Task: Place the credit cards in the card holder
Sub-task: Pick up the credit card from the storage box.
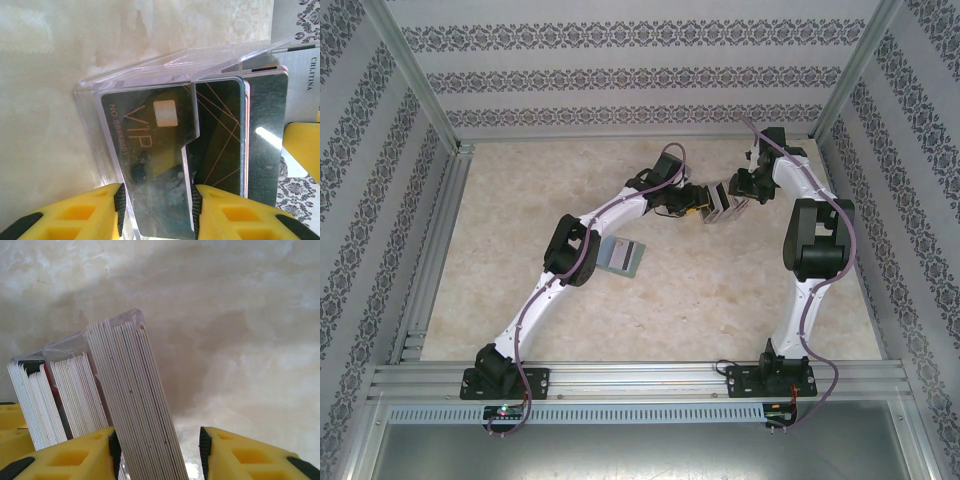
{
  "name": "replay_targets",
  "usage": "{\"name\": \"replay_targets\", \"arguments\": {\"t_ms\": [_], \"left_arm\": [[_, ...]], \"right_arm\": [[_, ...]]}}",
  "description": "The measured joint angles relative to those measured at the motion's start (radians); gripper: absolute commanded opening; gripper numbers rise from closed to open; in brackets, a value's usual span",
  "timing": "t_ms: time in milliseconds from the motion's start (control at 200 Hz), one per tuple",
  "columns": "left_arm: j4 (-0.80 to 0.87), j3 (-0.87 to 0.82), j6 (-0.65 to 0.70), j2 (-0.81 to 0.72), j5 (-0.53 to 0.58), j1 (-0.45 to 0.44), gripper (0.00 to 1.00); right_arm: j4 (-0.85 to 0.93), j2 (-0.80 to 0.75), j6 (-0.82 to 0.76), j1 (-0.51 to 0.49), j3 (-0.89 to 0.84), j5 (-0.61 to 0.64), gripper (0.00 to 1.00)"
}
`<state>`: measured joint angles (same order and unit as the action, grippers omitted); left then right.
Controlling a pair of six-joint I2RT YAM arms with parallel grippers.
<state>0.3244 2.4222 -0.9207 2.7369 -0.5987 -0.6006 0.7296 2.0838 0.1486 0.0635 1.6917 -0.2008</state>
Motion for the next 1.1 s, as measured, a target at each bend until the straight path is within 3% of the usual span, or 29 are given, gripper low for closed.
{"name": "replay_targets", "arguments": {"t_ms": [834,1099], "left_arm": [[-0.025,-0.018,0.000,-0.006,-0.001,0.000,0.41],[-0.025,-0.023,0.000,-0.009,0.000,0.000,0.41]], "right_arm": [[0.004,-0.037,-0.007,0.013,0.000,0.010,0.43],[0.004,-0.051,-0.011,0.013,0.000,0.002,0.32]]}}
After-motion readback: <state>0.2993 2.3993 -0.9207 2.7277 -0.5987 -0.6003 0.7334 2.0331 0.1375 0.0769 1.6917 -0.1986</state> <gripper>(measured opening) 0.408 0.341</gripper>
